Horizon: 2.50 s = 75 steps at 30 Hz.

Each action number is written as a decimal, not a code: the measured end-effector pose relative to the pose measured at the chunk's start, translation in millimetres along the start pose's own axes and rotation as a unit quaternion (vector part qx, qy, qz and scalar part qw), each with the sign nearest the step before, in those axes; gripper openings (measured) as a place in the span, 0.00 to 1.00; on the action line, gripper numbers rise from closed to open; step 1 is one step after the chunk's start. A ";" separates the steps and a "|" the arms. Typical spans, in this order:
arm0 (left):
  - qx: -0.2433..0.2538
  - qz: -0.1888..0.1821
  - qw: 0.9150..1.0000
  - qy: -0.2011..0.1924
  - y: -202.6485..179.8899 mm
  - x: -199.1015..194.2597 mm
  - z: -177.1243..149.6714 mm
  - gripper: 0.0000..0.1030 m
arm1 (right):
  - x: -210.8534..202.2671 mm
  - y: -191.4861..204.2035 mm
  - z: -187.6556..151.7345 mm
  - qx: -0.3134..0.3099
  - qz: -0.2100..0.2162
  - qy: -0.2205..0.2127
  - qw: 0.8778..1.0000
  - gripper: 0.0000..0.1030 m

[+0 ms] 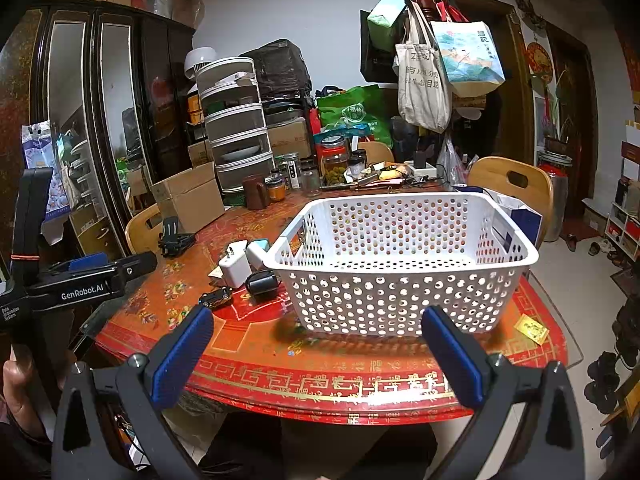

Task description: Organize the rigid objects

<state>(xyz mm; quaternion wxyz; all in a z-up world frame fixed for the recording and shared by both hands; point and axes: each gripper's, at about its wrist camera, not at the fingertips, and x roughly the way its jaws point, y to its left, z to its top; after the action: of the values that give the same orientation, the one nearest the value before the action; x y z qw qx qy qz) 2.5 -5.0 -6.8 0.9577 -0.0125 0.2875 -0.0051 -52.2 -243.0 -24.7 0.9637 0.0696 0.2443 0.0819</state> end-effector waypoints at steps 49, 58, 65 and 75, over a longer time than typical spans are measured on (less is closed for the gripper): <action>0.006 0.024 0.985 0.173 35.6 244.4 -33.8 0.27 | 157.3 -212.8 46.7 0.092 -0.148 0.121 0.977 0.10; 0.024 0.052 0.990 0.130 30.8 225.3 -22.9 0.27 | 161.7 -214.6 46.8 0.090 -0.144 0.126 0.977 0.10; 0.042 0.087 0.991 0.090 33.9 202.1 8.1 0.27 | 162.0 -215.7 47.6 0.090 -0.143 0.128 0.977 0.09; 0.082 0.087 0.992 0.039 6.9 175.4 58.5 0.27 | 162.6 -217.4 47.6 0.090 -0.142 0.128 0.977 0.09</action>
<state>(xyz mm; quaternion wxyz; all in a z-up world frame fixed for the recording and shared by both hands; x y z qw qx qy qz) 181.1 0.1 -54.7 0.9404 0.0909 0.3231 0.0539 138.7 -428.6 -95.8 0.9159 0.1095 0.3798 -0.0694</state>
